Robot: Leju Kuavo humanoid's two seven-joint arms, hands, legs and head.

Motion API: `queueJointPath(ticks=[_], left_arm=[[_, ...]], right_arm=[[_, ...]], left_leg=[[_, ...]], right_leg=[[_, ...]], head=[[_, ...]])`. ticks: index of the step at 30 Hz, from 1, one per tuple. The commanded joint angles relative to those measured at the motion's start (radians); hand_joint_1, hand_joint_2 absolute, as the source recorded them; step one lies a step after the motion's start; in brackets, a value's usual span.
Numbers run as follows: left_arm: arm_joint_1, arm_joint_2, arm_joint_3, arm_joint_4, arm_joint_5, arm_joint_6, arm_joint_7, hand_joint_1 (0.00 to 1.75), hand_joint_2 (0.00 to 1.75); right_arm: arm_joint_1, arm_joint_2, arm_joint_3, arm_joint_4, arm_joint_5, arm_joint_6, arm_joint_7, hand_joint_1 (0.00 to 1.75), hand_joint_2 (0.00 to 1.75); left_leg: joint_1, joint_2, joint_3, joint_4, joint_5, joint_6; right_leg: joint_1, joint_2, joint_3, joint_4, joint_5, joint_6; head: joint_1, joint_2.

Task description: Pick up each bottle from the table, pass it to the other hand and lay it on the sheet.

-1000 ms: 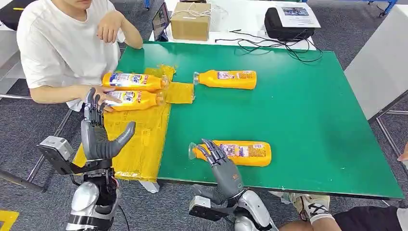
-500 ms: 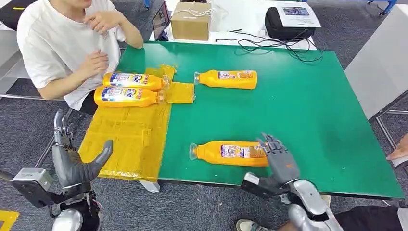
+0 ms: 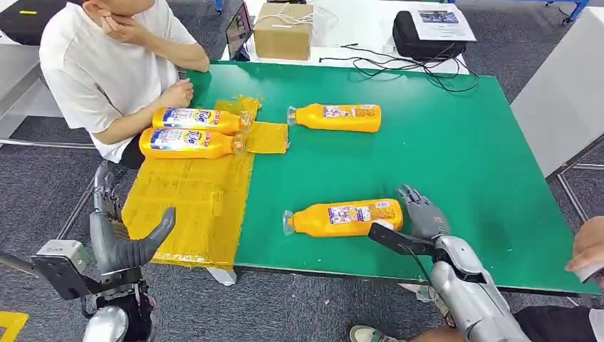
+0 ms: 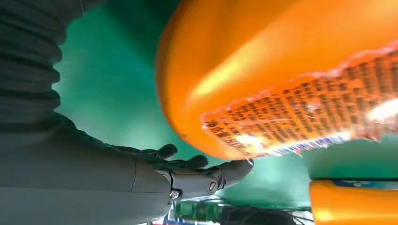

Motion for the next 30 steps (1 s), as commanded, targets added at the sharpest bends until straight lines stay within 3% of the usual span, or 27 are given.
queueJointPath(ticks=[1, 7, 10, 23, 30], left_arm=[[-0.069, 0.009, 0.011, 0.12, 0.004, 0.0, 0.007, 0.0, 1.75], [-0.114, 0.013, -0.005, 0.151, 0.017, -0.008, -0.008, 0.0, 1.75], [-0.121, 0.013, -0.011, 0.14, 0.018, -0.007, -0.01, 0.0, 1.75], [-0.111, 0.015, -0.014, 0.125, 0.017, -0.008, -0.011, 0.0, 1.75], [-0.092, 0.011, 0.005, 0.108, 0.036, -0.007, -0.005, 0.0, 1.75]], right_arm=[[-0.125, 0.095, 0.047, 0.239, -0.024, 0.002, -0.03, 0.0, 1.75], [-0.154, 0.152, 0.117, 0.259, -0.006, -0.081, -0.121, 0.0, 1.75], [-0.152, 0.17, 0.155, 0.221, 0.032, -0.152, -0.113, 0.0, 1.75], [-0.148, 0.161, 0.176, 0.202, 0.053, -0.156, -0.098, 0.0, 1.75], [-0.225, 0.147, 0.215, 0.331, 0.057, 0.013, -0.037, 0.0, 1.75]], left_leg=[[0.001, 0.0, 0.004, -0.001, -0.001, -0.002], [0.002, 0.001, 0.005, -0.001, -0.001, -0.002], [0.001, 0.002, 0.004, 0.0, -0.001, -0.002], [0.0, -0.001, 0.002, 0.0, 0.0, -0.001], [0.001, 0.0, 0.003, 0.001, -0.001, -0.002]], right_leg=[[0.001, 0.003, 0.004, -0.001, 0.0, -0.002], [0.001, 0.004, 0.004, -0.001, 0.0, -0.002], [0.001, 0.004, 0.003, 0.0, -0.001, -0.002], [0.0, 0.001, 0.001, 0.0, 0.0, -0.001], [0.001, 0.003, 0.002, 0.001, -0.001, -0.002]], head=[[0.0, 0.0], [0.0, 0.0], [0.0, 0.0], [0.0, 0.0], [0.0, 0.0]])
